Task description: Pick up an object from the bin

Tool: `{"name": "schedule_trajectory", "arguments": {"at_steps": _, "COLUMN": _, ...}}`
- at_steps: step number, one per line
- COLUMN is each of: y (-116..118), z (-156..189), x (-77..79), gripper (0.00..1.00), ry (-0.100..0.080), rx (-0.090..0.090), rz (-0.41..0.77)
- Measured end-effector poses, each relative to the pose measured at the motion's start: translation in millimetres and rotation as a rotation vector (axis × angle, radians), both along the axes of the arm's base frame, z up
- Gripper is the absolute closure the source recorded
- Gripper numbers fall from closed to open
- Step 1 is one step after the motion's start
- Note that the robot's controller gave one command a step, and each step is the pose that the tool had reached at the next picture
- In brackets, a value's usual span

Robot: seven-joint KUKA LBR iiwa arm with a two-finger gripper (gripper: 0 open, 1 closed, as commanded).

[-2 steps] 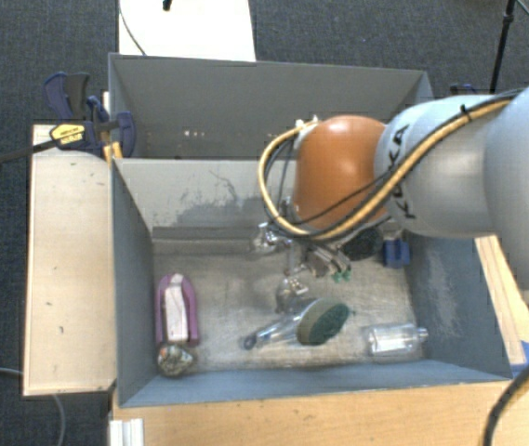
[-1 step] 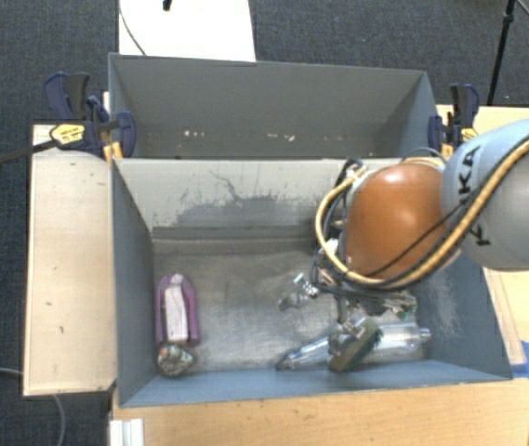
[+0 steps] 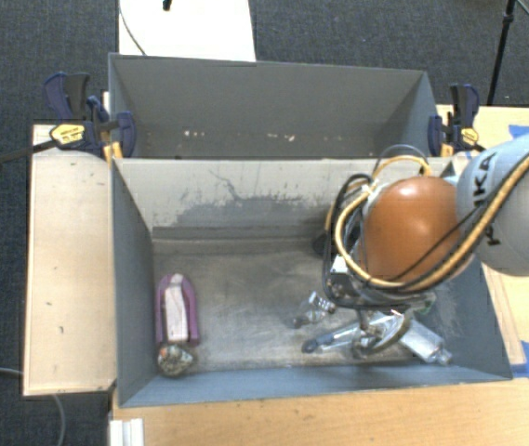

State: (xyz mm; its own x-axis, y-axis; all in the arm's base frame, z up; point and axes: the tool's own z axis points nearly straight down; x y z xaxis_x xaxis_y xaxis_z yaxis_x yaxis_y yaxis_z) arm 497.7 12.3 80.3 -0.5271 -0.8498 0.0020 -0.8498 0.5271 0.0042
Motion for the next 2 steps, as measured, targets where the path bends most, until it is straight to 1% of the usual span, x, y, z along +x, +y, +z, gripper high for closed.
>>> {"name": "schedule_trajectory", "arguments": {"at_steps": 1, "y": -0.3, "z": -0.1, "x": 0.5, "gripper": 1.00, "ry": -0.002, "rx": 0.000, "rz": -0.005}}
{"name": "schedule_trajectory", "arguments": {"at_steps": 2, "y": 0.1, "z": 83.3, "x": 5.0, "gripper": 1.00, "ry": -0.013, "rx": 0.001, "rz": 0.008}}
